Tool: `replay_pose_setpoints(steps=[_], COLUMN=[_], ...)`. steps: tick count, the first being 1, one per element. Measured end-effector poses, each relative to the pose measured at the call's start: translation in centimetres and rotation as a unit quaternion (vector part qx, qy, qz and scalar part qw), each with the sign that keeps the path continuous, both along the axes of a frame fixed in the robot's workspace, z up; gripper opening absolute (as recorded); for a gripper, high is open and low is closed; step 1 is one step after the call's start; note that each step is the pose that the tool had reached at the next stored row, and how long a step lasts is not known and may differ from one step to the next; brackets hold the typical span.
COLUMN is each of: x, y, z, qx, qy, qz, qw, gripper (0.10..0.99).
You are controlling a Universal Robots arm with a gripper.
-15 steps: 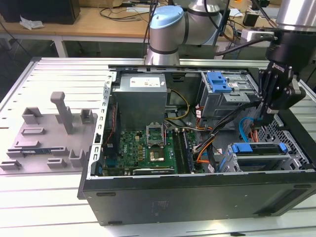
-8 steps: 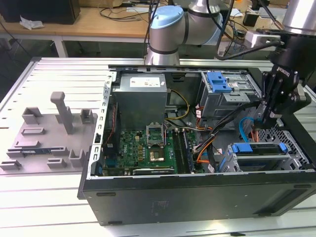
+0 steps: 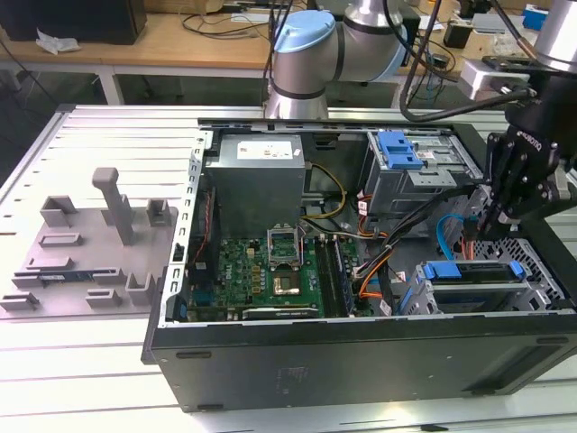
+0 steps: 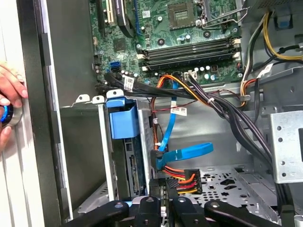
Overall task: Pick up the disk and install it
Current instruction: 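Insert the first disk wire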
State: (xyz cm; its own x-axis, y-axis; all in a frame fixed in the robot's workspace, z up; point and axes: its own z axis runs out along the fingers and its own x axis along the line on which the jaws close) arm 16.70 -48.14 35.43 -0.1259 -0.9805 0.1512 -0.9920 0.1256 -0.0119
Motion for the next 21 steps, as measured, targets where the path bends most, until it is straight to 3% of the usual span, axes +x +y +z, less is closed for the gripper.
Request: replay_pose_setpoints(steps=[7,10,15,21], x=[0.0,0.0,0.0,0.0], y=[-0.64,-1.11,-1.83,-2.91], z=[0.31,0.42,0.6,0.61], qx=[0.0106,0.0148,0.0274,0.0342], qy=[0.0,0.0,-0.0001,-0.0001], qz=[0.009,0.01,0.012,0.015], qw=[0.9999,0.9998,0.9995,0.9993], gripper=[0.165,0.165,0.165,0.165])
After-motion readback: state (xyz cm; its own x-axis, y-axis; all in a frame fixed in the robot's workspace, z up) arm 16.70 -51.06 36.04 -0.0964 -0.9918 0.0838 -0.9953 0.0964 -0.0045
